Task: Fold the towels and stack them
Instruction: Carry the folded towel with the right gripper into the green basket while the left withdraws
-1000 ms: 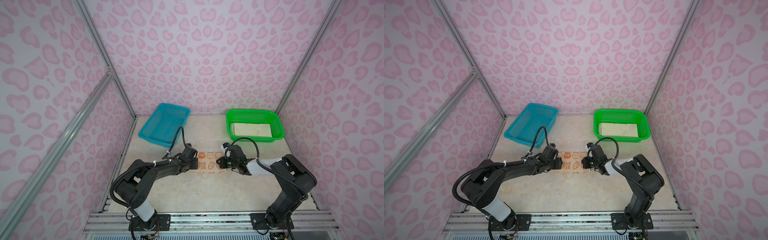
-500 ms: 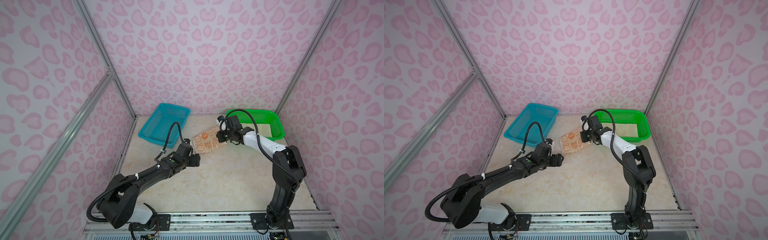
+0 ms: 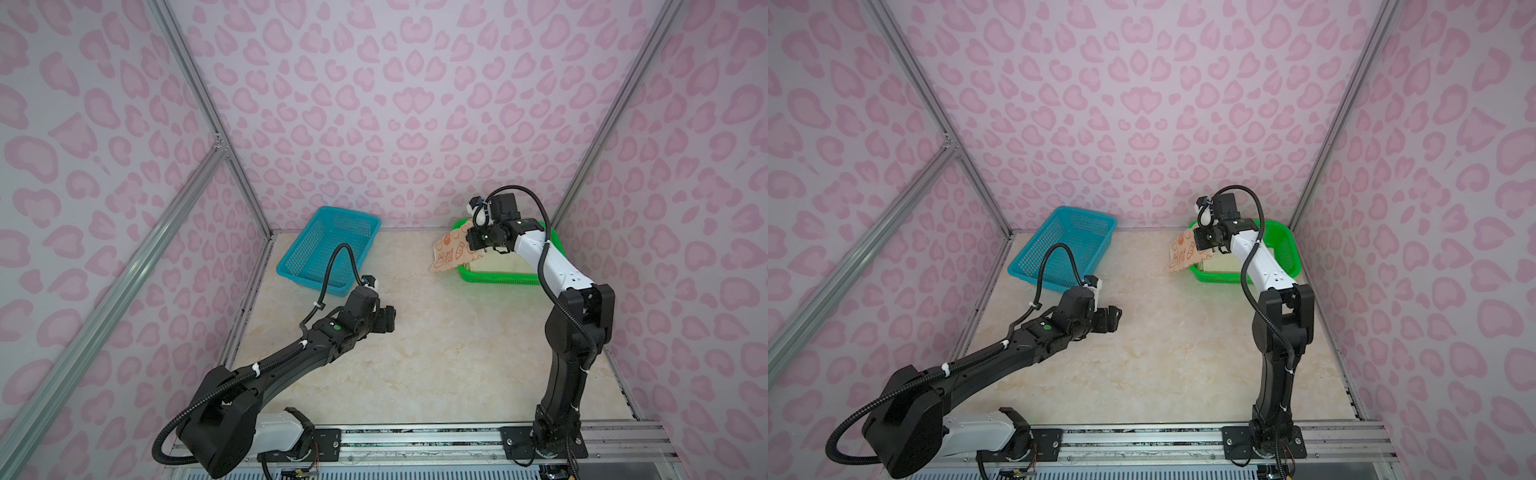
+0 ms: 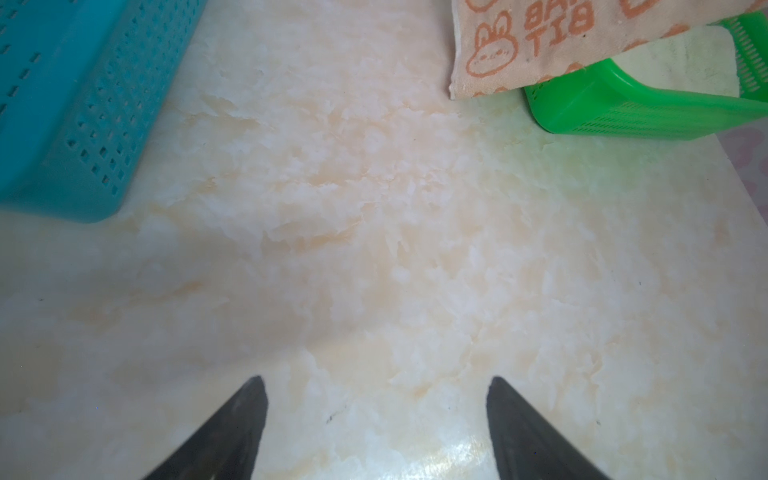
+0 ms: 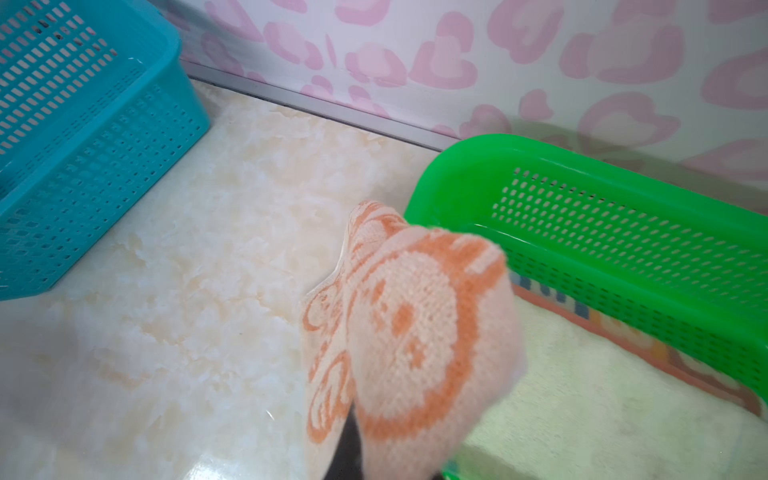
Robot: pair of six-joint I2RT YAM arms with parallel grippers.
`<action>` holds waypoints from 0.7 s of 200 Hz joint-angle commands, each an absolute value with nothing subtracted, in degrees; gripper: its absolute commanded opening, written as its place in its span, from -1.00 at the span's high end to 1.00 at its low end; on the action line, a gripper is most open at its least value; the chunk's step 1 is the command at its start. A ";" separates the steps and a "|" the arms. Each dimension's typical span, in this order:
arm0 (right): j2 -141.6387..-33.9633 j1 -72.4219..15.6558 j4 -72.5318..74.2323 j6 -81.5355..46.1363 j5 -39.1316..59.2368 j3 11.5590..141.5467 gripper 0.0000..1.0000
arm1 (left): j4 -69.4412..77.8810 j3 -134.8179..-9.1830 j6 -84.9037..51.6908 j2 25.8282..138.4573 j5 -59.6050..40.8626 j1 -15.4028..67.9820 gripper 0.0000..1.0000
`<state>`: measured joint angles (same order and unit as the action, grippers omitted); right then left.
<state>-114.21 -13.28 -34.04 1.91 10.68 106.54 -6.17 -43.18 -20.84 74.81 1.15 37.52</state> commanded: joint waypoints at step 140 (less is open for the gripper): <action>-117.53 6.53 -36.49 9.00 8.19 102.93 0.99 | -11.71 -43.99 -20.74 70.54 11.59 37.41 -0.69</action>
<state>-116.22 5.39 -37.54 9.26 11.20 103.57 -10.90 -43.31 -20.91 71.66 9.17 37.52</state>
